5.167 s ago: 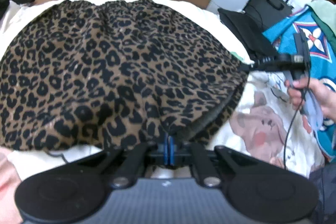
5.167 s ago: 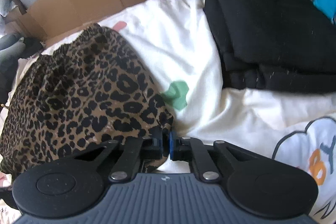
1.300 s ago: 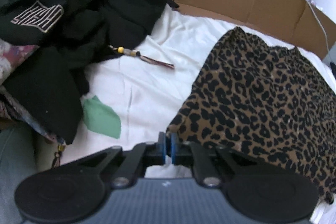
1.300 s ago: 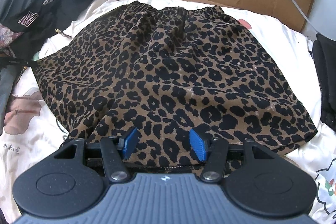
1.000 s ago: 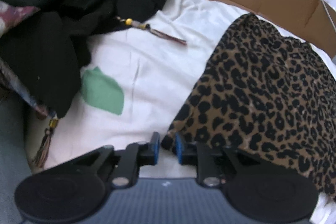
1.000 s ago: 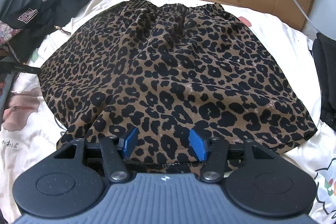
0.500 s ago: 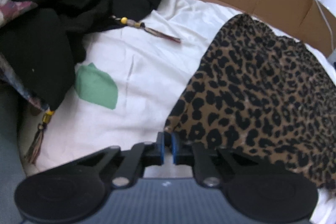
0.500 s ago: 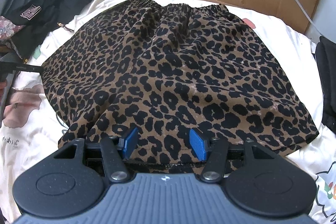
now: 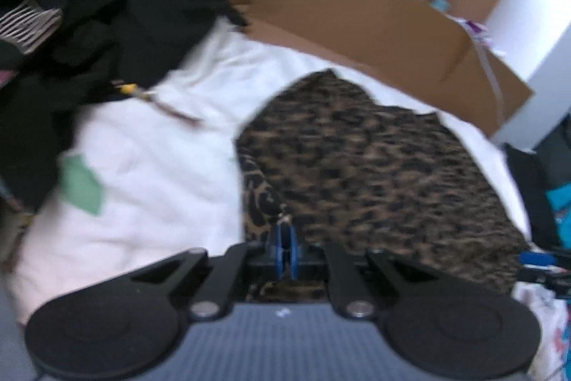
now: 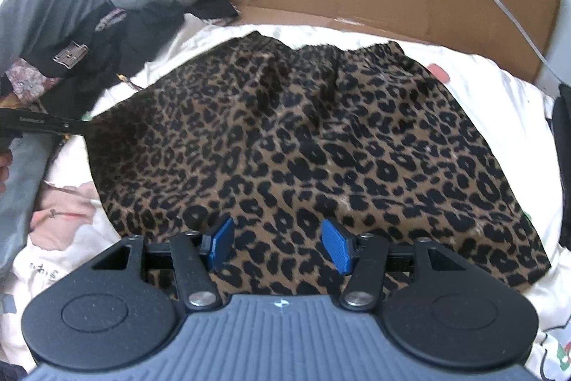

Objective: Fold clothes

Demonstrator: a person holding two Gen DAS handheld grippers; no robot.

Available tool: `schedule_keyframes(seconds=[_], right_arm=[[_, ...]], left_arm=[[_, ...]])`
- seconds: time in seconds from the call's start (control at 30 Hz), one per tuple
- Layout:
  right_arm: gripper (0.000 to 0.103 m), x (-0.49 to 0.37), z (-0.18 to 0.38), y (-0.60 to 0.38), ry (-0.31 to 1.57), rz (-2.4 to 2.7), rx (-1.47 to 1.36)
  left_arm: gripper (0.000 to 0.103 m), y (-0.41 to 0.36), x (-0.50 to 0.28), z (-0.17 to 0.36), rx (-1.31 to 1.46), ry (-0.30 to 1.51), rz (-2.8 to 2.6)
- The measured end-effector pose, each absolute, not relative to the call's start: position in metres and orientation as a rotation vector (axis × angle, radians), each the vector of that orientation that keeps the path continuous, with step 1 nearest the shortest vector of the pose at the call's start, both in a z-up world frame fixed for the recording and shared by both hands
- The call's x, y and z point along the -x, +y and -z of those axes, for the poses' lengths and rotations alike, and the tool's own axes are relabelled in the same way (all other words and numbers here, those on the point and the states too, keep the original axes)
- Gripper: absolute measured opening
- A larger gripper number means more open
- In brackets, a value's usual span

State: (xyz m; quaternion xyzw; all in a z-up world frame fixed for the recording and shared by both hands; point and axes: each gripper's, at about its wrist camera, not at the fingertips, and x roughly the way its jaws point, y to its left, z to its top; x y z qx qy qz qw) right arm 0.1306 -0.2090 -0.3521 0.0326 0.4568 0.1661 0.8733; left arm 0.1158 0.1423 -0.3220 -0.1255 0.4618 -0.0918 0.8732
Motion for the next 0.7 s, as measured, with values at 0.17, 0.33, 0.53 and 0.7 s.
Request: schedule_keyframes(seconds=[0.17,0.33,0.53,0.7], right_arm=[[0.062,-0.132,0.349,-0.197,0.928,-0.381,-0.045],[0.062,-0.134,0.346,-0.191,0.913,-0.412,-0.074],[0.062,-0.132,0.343,-0.178,0.881,-0.457,-0.110],[0.060,-0.135,0.341,-0.172,0.845,-0.454,-0.147]], left_arm=[[0.005,0.098,-0.130,0.312,0.306,0.959,0.300],[0.004,0.067,-0.143,0.308,0.378,0.955,0.363],[0.004,0.030,-0.154,0.303,0.436,0.971,0.410],[0.004,0.000,-0.156,0.297,0.435,0.967,0.433]])
